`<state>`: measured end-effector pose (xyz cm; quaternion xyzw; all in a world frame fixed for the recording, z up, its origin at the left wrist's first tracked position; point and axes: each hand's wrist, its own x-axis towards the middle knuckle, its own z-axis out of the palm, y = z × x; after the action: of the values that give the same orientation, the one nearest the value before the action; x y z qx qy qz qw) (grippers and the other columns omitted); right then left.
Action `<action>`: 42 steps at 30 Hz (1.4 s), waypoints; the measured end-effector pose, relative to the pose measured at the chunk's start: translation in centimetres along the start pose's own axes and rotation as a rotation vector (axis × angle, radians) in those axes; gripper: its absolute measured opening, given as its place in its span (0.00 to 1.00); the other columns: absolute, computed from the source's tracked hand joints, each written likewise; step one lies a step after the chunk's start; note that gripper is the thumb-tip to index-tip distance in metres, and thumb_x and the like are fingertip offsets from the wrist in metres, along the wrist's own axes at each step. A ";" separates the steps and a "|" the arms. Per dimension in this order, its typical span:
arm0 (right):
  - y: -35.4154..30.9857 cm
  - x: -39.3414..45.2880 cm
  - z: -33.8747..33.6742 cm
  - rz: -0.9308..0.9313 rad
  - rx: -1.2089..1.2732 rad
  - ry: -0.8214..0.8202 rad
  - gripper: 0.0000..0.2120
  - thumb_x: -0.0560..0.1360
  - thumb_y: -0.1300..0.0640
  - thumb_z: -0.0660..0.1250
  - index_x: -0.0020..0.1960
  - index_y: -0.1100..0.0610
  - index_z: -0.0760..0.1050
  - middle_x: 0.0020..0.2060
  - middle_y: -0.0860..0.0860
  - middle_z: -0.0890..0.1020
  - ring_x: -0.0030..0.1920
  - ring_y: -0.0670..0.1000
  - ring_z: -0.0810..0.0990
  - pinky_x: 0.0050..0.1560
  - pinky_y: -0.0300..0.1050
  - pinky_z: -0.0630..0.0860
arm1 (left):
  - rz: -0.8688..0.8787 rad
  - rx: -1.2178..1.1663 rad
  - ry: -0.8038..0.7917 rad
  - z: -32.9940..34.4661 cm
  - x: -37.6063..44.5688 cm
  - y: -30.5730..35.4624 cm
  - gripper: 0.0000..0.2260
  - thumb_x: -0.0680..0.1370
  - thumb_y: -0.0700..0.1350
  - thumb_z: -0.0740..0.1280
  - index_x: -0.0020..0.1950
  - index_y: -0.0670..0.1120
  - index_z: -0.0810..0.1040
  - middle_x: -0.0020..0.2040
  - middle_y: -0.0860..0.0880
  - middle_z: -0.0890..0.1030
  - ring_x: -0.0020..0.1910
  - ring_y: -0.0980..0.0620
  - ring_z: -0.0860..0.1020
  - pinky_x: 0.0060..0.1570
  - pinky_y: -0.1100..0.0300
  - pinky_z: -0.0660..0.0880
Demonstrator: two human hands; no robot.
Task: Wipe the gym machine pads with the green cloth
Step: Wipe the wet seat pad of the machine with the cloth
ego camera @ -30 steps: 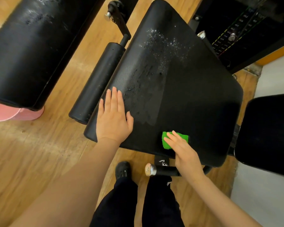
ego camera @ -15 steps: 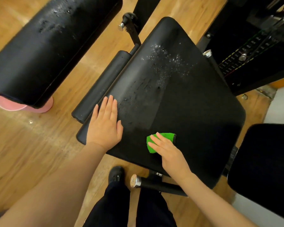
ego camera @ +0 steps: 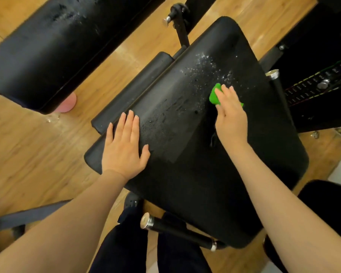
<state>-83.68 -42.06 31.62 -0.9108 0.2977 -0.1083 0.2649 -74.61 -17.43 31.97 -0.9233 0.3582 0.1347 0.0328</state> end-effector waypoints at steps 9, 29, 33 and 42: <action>0.4 -3.4 3.6 -0.059 -0.075 0.083 0.21 0.74 0.69 0.61 0.66 0.61 0.71 0.66 0.57 0.74 0.69 0.57 0.66 0.67 0.49 0.64 | 0.001 -0.005 0.017 0.5 0.0 -0.1 0.34 0.75 0.57 0.51 0.76 0.38 0.60 0.76 0.39 0.61 0.75 0.41 0.58 0.72 0.42 0.55; 3.6 -1.5 2.4 0.116 -0.058 0.125 0.26 0.72 0.74 0.54 0.68 0.63 0.69 0.68 0.59 0.70 0.71 0.58 0.63 0.70 0.32 0.48 | 0.007 -0.008 0.048 1.0 0.0 -0.3 0.33 0.75 0.55 0.53 0.74 0.36 0.62 0.75 0.37 0.63 0.74 0.39 0.60 0.71 0.43 0.54; 4.5 -3.7 1.1 -0.074 -0.081 -0.025 0.24 0.71 0.74 0.55 0.65 0.64 0.72 0.65 0.59 0.74 0.69 0.57 0.67 0.71 0.38 0.54 | 0.002 -0.004 0.037 1.0 0.0 -0.2 0.33 0.75 0.55 0.53 0.74 0.36 0.62 0.75 0.37 0.63 0.74 0.39 0.60 0.71 0.44 0.54; 9.5 6.1 -4.1 0.329 -0.088 0.137 0.22 0.78 0.70 0.54 0.71 0.61 0.66 0.71 0.56 0.65 0.74 0.52 0.59 0.71 0.38 0.52 | 0.006 -0.004 0.052 1.0 0.2 -0.2 0.33 0.75 0.55 0.53 0.74 0.36 0.62 0.74 0.36 0.64 0.74 0.39 0.60 0.70 0.44 0.55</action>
<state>-84.89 -53.90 30.07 -0.8511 0.4642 -0.1121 0.2182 -74.57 -17.23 30.99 -0.9255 0.3613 0.1112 0.0213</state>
